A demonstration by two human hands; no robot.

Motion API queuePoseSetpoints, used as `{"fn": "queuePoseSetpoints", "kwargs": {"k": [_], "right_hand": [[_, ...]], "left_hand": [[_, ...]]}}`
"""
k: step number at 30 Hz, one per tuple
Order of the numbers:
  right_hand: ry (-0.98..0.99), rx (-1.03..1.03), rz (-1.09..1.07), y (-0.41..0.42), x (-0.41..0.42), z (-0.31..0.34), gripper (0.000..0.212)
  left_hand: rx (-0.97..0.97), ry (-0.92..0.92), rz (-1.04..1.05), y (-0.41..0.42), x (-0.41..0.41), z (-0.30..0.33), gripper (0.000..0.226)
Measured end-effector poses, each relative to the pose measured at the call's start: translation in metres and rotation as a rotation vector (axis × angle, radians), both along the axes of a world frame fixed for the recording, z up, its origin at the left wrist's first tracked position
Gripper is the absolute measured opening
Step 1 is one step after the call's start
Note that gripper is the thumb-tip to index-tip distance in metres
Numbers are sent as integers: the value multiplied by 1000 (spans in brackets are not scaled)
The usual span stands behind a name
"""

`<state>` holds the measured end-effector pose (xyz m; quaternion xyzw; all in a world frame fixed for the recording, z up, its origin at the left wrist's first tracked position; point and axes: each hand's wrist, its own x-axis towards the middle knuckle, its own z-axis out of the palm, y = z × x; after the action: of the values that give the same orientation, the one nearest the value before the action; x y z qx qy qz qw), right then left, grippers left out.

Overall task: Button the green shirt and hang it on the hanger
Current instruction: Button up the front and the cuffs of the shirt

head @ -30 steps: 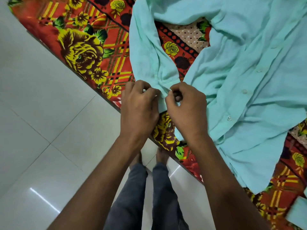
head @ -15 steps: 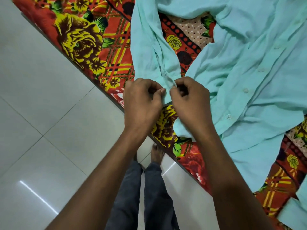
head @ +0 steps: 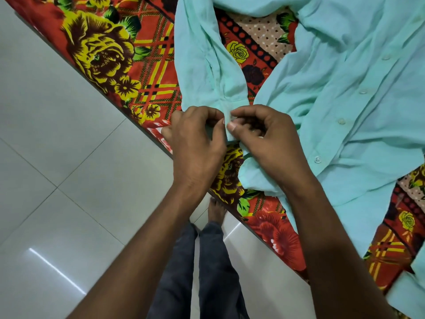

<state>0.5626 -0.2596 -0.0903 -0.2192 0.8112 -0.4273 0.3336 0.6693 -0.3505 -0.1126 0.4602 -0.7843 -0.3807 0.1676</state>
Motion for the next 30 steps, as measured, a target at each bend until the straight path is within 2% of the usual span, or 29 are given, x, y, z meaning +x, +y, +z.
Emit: {"fn": "queuePoseSetpoints", "kwargs": {"k": [5,9,14,21,30], "right_hand": [[269,82,256,6,5,-11,51],[403,34,151,4,12,-19,34],[353,26,-40,1,13,-18,20],[98,27,-81,1,3,-11,14],[168,20,-111,-4,12,-17,12]], "left_hand": [[73,10,-7,-5,0,-3,5],[99,-2,-14,-8,-3,-1,7],[120,0,-7,-6,-2,-1,7],[127,45,26,-1,0,-5,8],[77,95,76,9,-3,-8,10]]}}
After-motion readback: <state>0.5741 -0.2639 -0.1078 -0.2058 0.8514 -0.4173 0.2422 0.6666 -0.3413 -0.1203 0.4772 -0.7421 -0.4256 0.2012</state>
